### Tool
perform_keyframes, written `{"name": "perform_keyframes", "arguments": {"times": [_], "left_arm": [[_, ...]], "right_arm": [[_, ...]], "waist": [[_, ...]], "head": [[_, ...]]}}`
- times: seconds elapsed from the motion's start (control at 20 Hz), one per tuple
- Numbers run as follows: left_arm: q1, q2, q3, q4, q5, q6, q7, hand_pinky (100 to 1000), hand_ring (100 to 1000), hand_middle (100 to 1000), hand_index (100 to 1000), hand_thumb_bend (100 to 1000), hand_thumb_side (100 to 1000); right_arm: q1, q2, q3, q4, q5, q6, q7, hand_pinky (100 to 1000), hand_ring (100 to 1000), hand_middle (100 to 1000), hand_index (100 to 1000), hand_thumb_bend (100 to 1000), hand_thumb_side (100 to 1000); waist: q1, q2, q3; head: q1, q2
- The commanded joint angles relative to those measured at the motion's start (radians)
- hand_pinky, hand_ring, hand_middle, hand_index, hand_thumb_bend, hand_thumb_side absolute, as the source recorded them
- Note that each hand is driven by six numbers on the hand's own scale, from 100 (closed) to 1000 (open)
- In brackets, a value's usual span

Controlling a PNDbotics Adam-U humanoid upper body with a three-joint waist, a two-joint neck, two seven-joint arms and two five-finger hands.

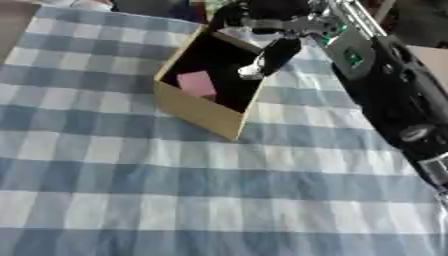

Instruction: Pick up objects on the table and place them in the box.

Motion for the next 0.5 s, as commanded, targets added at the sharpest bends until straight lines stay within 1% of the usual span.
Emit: {"name": "perform_keyframes", "arguments": {"times": [0.05,0.2,0.35,0.5], "left_arm": [[-0.009,0.006,0.006,-0.016,-0.002,0.002,-0.002,480,647,589,689,218,857],[-0.009,0.006,0.007,-0.016,-0.002,0.002,-0.002,480,648,590,689,218,857],[-0.007,0.006,0.008,-0.016,-0.004,0.002,-0.002,481,648,590,690,219,856],[-0.004,0.008,0.012,-0.016,-0.007,0.002,0.001,482,649,590,690,219,855]], "right_arm": [[-0.010,-0.030,-0.019,-0.027,-0.006,-0.031,0.034,1000,980,888,959,269,685],[0.007,-0.051,-0.033,-0.067,-0.045,-0.027,0.017,1000,968,876,957,236,665],[0.019,-0.075,-0.054,-0.130,-0.087,-0.011,0.000,1000,963,872,953,225,617],[0.040,-0.110,-0.095,-0.240,-0.133,0.016,-0.043,1000,948,865,943,189,569]], "waist": [[0.012,-0.024,-0.002],[0.013,-0.026,-0.005],[0.014,-0.029,-0.008],[0.017,-0.035,-0.015]], "head": [[0.003,-0.006],[0.004,-0.007],[0.006,-0.005],[0.012,-0.002]]}}
